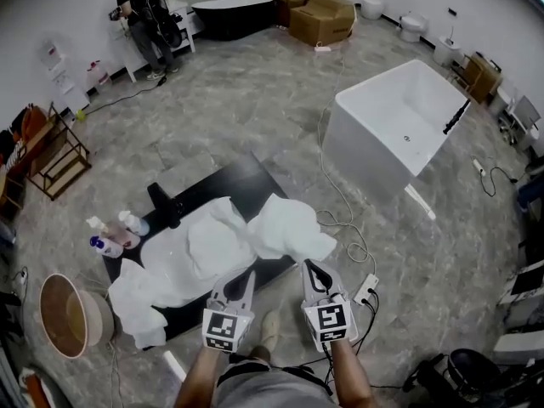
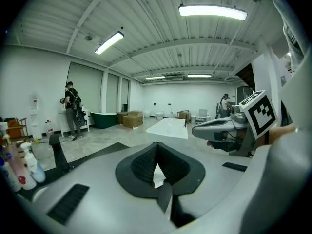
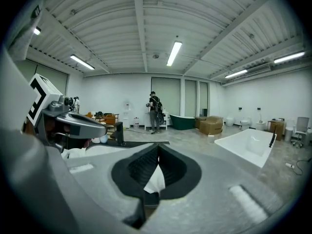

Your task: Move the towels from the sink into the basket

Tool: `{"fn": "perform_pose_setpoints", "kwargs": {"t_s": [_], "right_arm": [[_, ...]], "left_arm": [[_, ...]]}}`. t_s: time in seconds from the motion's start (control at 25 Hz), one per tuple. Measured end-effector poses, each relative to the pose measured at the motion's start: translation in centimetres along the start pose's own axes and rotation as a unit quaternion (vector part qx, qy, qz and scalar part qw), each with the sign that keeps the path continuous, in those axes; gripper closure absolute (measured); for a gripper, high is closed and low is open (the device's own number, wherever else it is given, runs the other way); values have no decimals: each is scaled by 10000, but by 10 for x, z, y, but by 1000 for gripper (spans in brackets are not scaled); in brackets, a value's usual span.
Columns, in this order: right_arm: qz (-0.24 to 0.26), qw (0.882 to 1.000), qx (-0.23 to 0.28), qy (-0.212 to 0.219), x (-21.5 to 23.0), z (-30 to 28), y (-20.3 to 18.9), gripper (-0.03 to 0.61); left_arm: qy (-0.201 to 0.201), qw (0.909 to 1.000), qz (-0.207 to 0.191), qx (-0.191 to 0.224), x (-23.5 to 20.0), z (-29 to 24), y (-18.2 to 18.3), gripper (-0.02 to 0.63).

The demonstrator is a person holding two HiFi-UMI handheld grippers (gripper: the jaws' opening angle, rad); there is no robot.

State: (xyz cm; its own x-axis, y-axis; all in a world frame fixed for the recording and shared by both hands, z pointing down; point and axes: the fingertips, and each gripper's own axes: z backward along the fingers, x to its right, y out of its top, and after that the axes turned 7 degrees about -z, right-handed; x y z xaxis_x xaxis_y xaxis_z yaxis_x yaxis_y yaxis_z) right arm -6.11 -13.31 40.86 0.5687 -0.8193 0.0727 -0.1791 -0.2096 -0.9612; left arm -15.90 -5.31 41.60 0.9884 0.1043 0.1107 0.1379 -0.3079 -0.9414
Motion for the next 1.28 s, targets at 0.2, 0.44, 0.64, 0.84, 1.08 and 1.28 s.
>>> {"fn": "perform_pose_setpoints", "kwargs": {"t_s": [0.2, 0.44, 0.64, 0.84, 1.08, 1.28], "right_arm": [[-159, 9995, -221, -177, 14, -47, -16, 577], [-232, 9978, -615, 27, 16, -86, -45, 366], [-34, 9965, -837, -81, 21, -111, -66, 209], [107, 9935, -1118, -164, 29, -136, -89, 81], [222, 9865, -1619, -70, 36, -174, -130, -6], [160, 9796, -2003, 78, 42, -197, -153, -12]], "left_arm": [[-88, 9998, 35, -167, -33, -33, -13, 604], [-210, 9993, 74, -306, -49, -61, -29, 604], [-289, 9987, 124, -389, -57, -75, -41, 604], [-312, 9979, 220, -518, -66, -86, -54, 604], [-301, 9965, 313, -709, -82, -101, -79, 604], [-300, 9950, 417, -852, -89, -115, -92, 604]]}}
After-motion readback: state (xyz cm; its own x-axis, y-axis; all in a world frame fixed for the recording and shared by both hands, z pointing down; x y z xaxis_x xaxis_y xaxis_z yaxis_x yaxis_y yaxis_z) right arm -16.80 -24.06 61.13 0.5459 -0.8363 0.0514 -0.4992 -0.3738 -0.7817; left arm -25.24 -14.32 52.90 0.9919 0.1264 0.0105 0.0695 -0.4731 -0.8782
